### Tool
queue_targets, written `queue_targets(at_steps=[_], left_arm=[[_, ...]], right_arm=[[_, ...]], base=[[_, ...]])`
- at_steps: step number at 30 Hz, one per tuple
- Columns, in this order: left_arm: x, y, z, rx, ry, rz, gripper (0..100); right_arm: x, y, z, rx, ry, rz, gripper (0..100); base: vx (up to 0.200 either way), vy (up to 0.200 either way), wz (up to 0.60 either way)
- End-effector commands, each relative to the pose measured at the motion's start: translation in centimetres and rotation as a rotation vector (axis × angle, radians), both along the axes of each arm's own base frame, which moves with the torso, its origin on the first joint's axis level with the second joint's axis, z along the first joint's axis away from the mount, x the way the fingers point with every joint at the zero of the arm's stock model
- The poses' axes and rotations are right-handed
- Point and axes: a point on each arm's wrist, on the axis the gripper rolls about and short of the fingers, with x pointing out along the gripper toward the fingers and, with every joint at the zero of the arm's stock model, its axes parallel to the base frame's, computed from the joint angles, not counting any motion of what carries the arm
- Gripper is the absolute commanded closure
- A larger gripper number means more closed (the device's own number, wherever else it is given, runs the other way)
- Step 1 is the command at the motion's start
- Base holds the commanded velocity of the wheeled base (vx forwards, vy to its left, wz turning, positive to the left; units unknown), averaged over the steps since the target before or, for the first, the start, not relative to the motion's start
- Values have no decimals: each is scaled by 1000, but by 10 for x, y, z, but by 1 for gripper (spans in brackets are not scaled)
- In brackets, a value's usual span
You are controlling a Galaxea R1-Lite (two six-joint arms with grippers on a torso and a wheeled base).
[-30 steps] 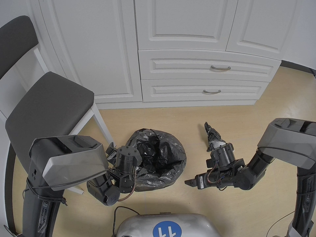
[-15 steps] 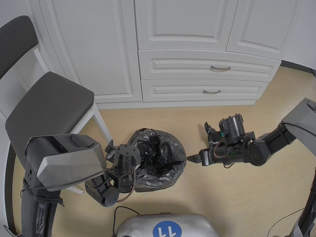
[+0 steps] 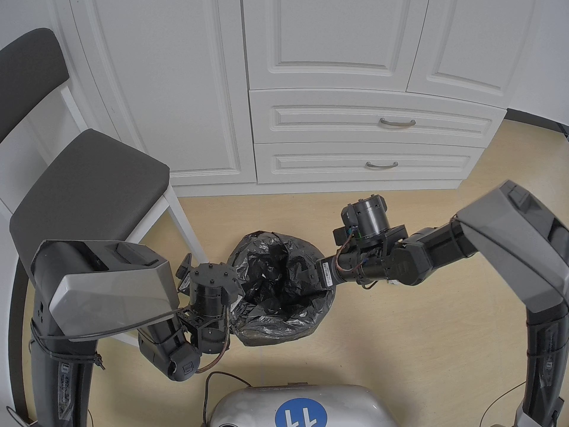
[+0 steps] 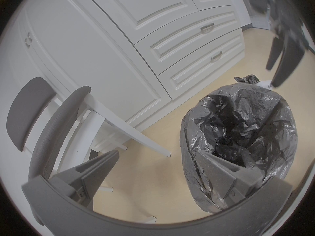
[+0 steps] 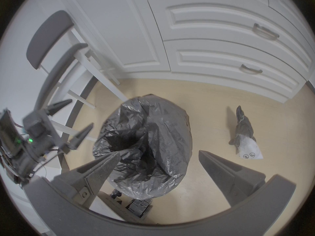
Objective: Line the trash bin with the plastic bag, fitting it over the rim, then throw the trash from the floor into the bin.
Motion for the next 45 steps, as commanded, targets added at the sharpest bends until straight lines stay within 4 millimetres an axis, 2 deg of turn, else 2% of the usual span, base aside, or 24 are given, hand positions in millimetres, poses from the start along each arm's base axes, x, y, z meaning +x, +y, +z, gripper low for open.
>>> queue_targets(at_steps=[1,7,10,13,14,17,23,27,31,38,41,43,45], left_arm=[[-3,3,6,-14,-10,5,0],[-4,1,4,-16,-13,-2,0],[-3,0,3,-15,-14,-2,0],[-2,0,2,-14,-12,-2,0],[-2,-1,2,-12,-11,-4,0],[-3,-1,0,-7,-5,-6,0],[-2,-2,-3,-1,1,-6,0],[1,1,-4,-2,0,5,0],[1,2,-2,-5,-5,8,0],[-2,2,7,-17,-23,5,0],[-2,2,8,-18,-25,3,0],[-2,1,9,-21,-28,2,0],[-2,-1,8,-21,-28,-1,0]], right_arm=[[18,6,-45,-35,52,-11,0],[38,14,-74,-39,48,-64,0],[46,15,-77,-45,23,-139,0],[50,6,-73,-50,20,-159,0],[54,-4,-64,-50,6,-176,0],[58,-17,-57,-74,5,-194,0],[55,-25,-29,-63,-2,-212,0],[51,-27,-24,-70,20,-204,0],[47,-22,-28,-72,34,-187,0],[25,3,-23,18,92,-109,0],[24,4,-24,23,94,-104,0],[27,14,-36,52,120,-106,0],[36,27,-58,82,131,-129,0]], base=[[0,0,0],[0,0,0],[0,0,0],[0,0,0],[0,0,0],[0,0,0],[0,0,0],[0,0,0],[0,0,0],[0,0,0],[0,0,0],[0,0,0],[0,0,0]])
